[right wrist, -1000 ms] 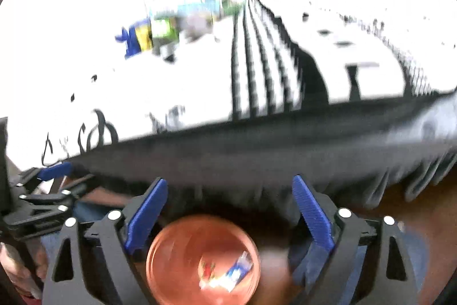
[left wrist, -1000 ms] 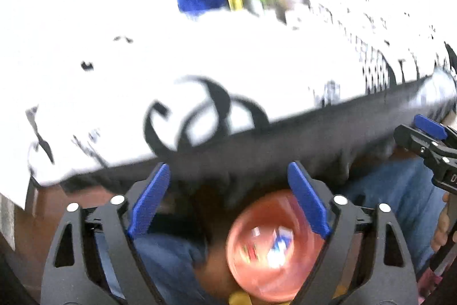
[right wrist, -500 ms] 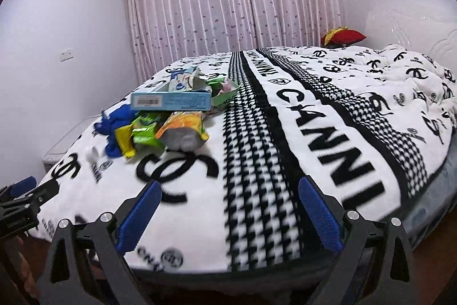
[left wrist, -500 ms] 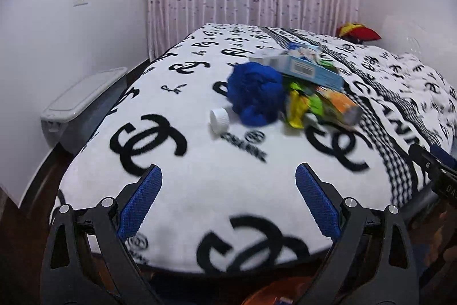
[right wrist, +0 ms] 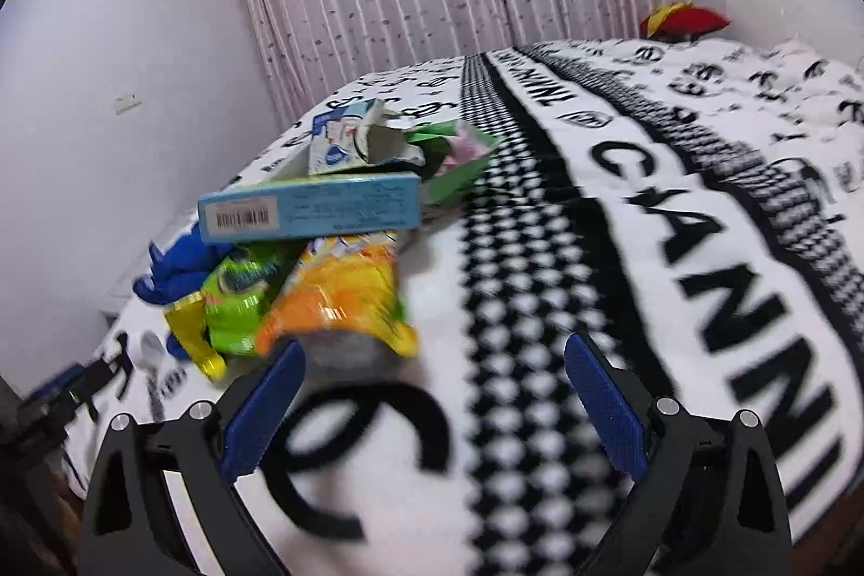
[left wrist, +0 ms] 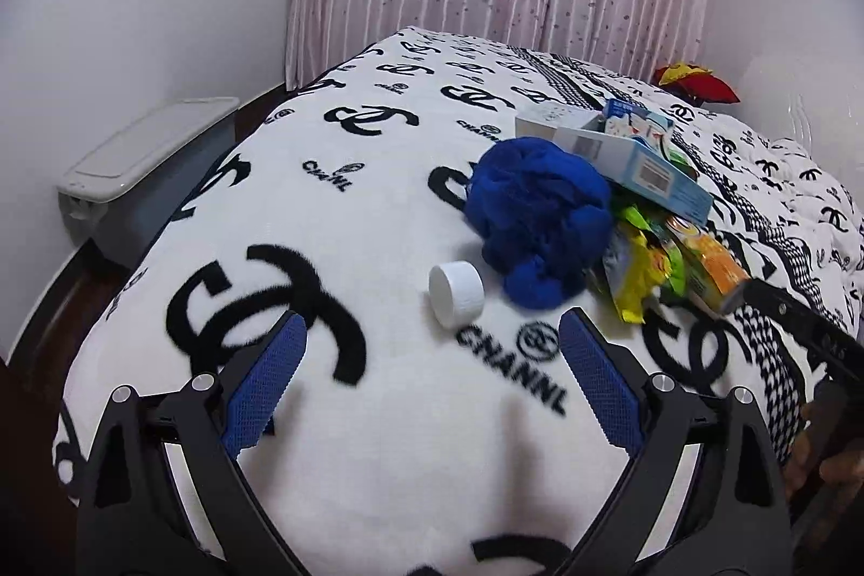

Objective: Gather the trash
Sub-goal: 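Grasp the orange juice pouch with the right tool while the left tool grasps the white bottle cap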

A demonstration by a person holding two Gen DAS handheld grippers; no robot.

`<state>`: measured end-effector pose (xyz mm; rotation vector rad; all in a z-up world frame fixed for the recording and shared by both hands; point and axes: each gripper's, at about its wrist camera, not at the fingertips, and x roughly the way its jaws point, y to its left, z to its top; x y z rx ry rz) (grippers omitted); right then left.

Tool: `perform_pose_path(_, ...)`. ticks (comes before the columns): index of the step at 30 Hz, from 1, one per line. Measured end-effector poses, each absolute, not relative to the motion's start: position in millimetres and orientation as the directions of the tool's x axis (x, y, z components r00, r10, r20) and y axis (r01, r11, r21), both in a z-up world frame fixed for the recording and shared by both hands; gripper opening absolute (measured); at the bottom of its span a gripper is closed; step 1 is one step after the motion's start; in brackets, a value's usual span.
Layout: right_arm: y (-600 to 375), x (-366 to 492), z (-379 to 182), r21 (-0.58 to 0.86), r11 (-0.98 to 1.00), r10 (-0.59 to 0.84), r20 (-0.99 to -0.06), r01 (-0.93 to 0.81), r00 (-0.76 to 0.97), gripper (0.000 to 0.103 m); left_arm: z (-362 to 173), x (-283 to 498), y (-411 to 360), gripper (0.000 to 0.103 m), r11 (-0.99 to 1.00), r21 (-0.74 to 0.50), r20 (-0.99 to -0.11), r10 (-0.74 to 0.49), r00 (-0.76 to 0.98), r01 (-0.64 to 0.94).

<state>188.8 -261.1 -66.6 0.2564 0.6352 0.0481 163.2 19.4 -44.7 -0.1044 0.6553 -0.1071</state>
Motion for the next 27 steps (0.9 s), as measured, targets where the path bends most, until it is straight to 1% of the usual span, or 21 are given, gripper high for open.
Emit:
perform_pose_path(3,-256.0,207.3,-61.0,0.307,0.952,0.187,-0.57,-0.003,0.8,0.097,-45.0,168.2,22.5,0.092,0.988,-0.136,-0.602,-0.136,0.787,0.067)
perform_pose_path(7,-246.6,226.2,-53.4,0.332,0.942,0.239,-0.582,-0.041,0.777,0.097,-46.4,172.7,24.0,0.092,0.987,-0.146,-0.608,-0.144,0.781,0.068)
perform_pose_path(10,-243.7,235.5,-50.5,0.39,0.918,0.303,-0.586,-0.066,0.751,0.098,-45.8,174.9,25.4,0.092,0.985,-0.158,-0.606,-0.152,0.781,0.069)
perform_pose_path(14,-238.4,237.1,-48.2,0.419,0.904,0.342,-0.589,-0.085,0.733,0.097,-45.0,175.4,27.3,0.092,0.984,-0.164,-0.601,-0.156,0.783,0.07)
perform_pose_path(18,-235.9,247.1,-52.6,0.427,0.902,0.342,-0.611,-0.067,0.714,0.097,-45.9,177.5,29.8,0.092,0.983,-0.172,-0.603,-0.162,0.781,0.071)
perform_pose_path(21,-235.1,258.1,-61.4,0.415,0.909,0.324,-0.642,-0.04,0.695,0.097,-47.1,178.3,31.8,0.092,0.981,-0.18,-0.606,-0.168,0.778,0.071)
perform_pose_path(24,-235.9,272.5,-75.4,0.434,0.901,0.337,-0.675,-0.016,0.657,0.097,-47.9,178.9,32.5,0.092,0.979,-0.189,-0.61,-0.175,0.773,0.072)
perform_pose_path(27,-237.2,278.4,-83.4,0.454,0.891,0.354,-0.682,-0.009,0.64,0.086,-49.0,178.2,32.5,0.092,0.979,-0.193,-0.613,-0.177,0.77,0.072)
